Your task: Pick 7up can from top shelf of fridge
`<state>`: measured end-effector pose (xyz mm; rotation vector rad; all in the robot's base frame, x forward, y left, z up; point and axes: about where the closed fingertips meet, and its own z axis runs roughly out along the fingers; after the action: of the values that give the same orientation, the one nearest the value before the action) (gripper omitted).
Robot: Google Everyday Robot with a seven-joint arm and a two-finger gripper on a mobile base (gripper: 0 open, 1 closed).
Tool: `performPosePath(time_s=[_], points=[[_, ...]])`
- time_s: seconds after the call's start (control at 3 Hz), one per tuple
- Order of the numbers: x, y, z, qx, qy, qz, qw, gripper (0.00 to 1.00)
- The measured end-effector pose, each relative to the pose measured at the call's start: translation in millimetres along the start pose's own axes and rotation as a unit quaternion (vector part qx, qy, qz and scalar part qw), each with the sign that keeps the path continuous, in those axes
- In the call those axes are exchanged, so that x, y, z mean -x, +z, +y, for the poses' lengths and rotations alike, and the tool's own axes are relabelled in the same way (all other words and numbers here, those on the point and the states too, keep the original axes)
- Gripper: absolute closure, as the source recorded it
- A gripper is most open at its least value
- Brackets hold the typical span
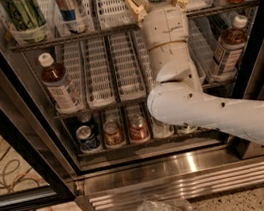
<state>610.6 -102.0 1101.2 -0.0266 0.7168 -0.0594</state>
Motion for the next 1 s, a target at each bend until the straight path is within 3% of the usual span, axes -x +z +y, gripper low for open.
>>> performPosePath(time_s=[1.0], points=[[-7.8, 2.2, -6.7, -0.01, -0.008, 0.005, 0.9999, 0.17]])
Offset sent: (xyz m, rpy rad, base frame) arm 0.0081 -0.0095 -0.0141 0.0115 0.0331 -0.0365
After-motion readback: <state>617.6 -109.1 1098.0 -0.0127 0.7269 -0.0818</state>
